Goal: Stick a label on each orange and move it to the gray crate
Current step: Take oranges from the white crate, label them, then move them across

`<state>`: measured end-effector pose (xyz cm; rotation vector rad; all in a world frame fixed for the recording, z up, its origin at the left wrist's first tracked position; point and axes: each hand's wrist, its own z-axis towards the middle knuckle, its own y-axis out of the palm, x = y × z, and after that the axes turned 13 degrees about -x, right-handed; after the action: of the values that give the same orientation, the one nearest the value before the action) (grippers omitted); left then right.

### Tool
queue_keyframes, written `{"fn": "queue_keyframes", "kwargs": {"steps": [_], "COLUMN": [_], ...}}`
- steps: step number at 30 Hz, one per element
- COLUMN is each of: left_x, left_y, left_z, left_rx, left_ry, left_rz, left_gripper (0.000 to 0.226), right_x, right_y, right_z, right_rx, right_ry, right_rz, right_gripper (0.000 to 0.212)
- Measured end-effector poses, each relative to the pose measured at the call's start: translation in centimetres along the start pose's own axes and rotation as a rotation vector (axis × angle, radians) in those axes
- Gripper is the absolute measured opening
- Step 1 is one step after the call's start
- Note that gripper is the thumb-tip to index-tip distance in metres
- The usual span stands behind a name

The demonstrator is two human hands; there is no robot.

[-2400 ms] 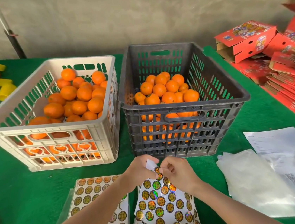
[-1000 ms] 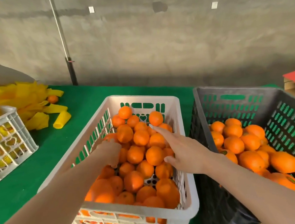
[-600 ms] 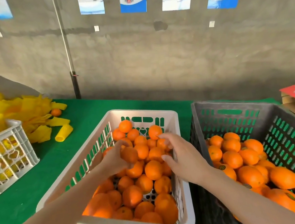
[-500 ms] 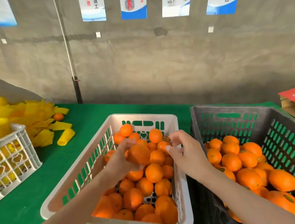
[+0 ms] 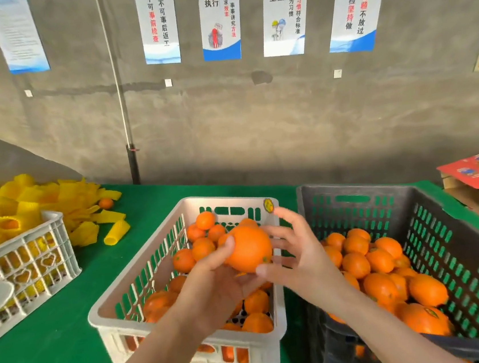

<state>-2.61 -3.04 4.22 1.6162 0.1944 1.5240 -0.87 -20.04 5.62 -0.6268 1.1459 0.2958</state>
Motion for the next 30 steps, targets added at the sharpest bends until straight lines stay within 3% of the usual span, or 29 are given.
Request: {"fn": "queue_keyframes", "kwargs": {"steps": [4,9,15,18,23,30], "left_x": [-1.6,-1.6,-2.9,-3.4,-4.4,-5.3], "left_y": [1.2,2.8,4.7,5.4,6.5,7.3], "left_z": [-0.2,-0.7,-0.3,0.0,0.3,0.5], "left_rx": [-0.050,-0.063,0.126,0.144,0.094,0.058], "left_ry": [-0.142,-0.051,0.015,-0.013,-0.040,-0.012], "left_rz": [0.095,0.262,-0.055,-0.098,-0.105,-0.093], "left_gripper": [0.065,0.071,0.053,0.050,0.059,0.054], "right_x": [-0.5,-1.5,-2.6,-2.8,-2.3,-1.6], "right_y": [-0.2,-2.2,-3.2,-2.7,-2.4,-2.4], "right_z": [-1.4,-3.0,-5.2,-6.1,-6.4,-6.9], "right_rx": [0.112,-0.003,0.136,0.090,0.104,0.226], "right_ry": [-0.044,0.069,0.017,0.054,0.039,-0.119], "right_rz": [-0.211,-0.008,0.236,0.032,-0.227,-0.580], "right_gripper": [0.089,0.082,0.031,0.007,0.012,0.014]}}
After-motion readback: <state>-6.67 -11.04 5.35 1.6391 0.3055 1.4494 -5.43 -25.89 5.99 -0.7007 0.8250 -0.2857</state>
